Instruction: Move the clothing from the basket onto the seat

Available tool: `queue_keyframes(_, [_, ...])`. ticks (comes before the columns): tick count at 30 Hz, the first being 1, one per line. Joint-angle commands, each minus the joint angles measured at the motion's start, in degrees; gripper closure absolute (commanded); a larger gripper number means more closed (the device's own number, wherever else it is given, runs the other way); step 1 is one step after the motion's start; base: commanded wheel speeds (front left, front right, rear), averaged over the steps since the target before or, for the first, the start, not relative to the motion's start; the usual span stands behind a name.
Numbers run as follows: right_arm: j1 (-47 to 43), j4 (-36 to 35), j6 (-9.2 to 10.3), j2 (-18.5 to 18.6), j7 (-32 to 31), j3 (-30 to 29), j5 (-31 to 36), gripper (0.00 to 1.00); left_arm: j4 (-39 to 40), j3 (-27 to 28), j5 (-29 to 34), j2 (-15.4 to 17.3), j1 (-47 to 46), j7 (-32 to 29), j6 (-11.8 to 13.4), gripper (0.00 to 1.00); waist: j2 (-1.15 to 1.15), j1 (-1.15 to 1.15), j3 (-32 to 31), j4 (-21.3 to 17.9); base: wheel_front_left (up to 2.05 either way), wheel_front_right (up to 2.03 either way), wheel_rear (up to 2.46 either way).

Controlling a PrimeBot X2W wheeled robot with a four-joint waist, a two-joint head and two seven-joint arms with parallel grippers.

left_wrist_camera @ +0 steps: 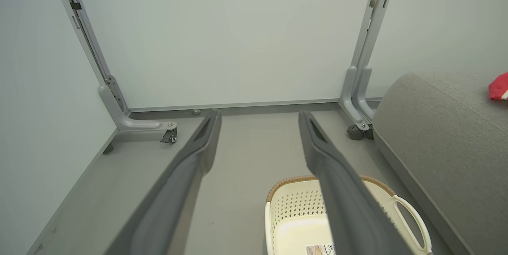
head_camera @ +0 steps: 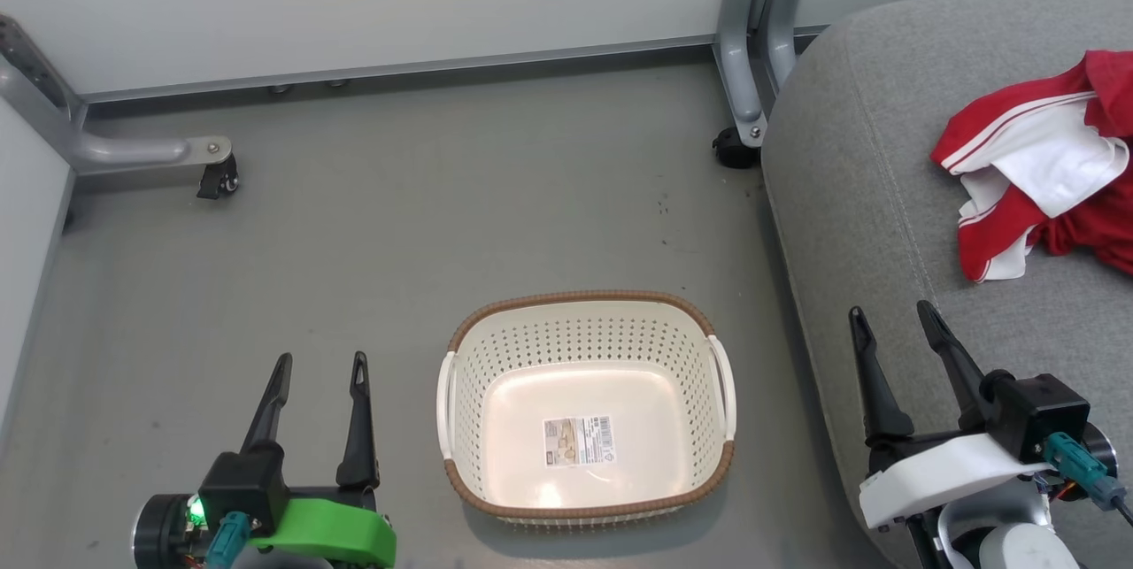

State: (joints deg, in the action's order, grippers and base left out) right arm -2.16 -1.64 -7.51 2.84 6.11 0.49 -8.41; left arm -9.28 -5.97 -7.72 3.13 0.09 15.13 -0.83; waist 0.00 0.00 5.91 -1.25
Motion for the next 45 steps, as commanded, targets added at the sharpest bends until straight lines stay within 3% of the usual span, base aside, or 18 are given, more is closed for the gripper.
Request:
queue_keyframes(1, [-0.30, -0.32, 0.04, 0.11, -0.15, -0.13, -0.19, 0.00, -0.03, 0.07, 0.12, 0.03, 0.41, 0.01, -0.19, 0.00, 0.00, 0.00, 0.07, 0.05, 0.00, 0.00, 0.00])
queue_keyframes(5, [-0.32, -0.41, 0.04, 0.10, -0.15, -0.34, -0.44, 0.00, -0.20, 0.11, 0.19, -0.04, 0.10, 0.01, 0.02, 0.00, 0.00, 0.00, 0.20, 0.30, 0.00, 0.00, 0.00])
queue_keyframes(6, [0.00, -0.19, 0.00, 0.00, 0.00, -0.22, -0.09, 1.00, -0.15, 0.06, 0.20, -0.13, -0.01, 0.00, 0.05, 1.00, 0.00, 0.00, 0.20, 0.30, 0.00, 0.00, 0.00])
queue_keyframes(9, [-0.27, 0.49, 0.00, -0.14, 0.13, 0.13, -0.78, 1.00, -0.80, 0.00, -0.51, -0.18, 0.15, -0.04, -0.02, 1.00, 0.00, 0.00, 0.21, 0.33, 0.00, 0.00, 0.00])
queue_keyframes(30, [2.38, 4.69, 0.01, 1.41, -1.99, -0.09, -26.00, 1.00, -2.09, 2.39, -25.34, 0.77, -1.92, -5.25, -1.88, 1.00, 0.00, 0.00, -0.85, 0.49, 0.00, 0.00, 0.00])
queue_keyframes(45, [3.65, 6.91, 0.01, 1.91, -3.41, -0.54, -39.01, 1.00, -2.55, 3.87, -38.36, 1.08, -2.95, -8.15, -2.95, 1.00, 0.00, 0.00, -1.55, 0.60, 0.00, 0.00, 0.00])
